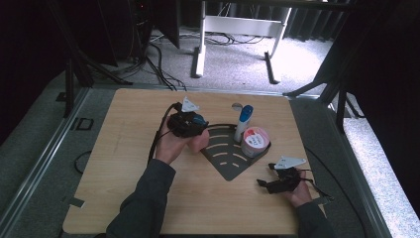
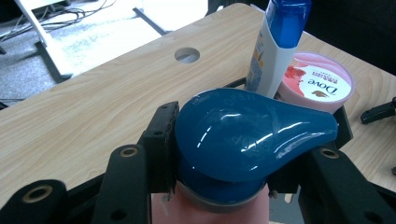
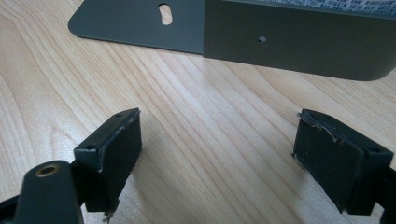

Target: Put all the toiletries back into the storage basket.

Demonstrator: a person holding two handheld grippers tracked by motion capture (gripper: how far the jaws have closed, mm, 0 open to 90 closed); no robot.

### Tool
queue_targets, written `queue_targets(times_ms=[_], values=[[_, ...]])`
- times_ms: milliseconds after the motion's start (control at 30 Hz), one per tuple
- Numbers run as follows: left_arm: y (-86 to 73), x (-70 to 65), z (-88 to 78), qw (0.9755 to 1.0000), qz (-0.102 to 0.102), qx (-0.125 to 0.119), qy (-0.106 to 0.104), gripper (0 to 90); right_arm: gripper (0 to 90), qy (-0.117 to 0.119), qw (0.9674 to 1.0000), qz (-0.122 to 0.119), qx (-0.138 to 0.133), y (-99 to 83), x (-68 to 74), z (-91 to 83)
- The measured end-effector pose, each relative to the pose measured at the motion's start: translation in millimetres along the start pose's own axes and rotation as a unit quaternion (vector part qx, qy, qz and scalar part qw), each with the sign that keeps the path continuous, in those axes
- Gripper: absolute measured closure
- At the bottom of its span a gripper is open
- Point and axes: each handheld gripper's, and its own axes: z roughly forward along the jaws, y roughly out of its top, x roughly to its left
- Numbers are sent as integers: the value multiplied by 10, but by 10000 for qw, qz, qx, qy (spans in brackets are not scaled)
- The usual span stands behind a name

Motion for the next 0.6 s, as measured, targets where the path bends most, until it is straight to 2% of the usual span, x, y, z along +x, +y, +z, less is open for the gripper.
queue_targets(times_ms=[600], values=[[88, -63, 130, 10000, 46, -19, -63, 529, 151, 0, 10000, 7, 4, 0, 1, -1]])
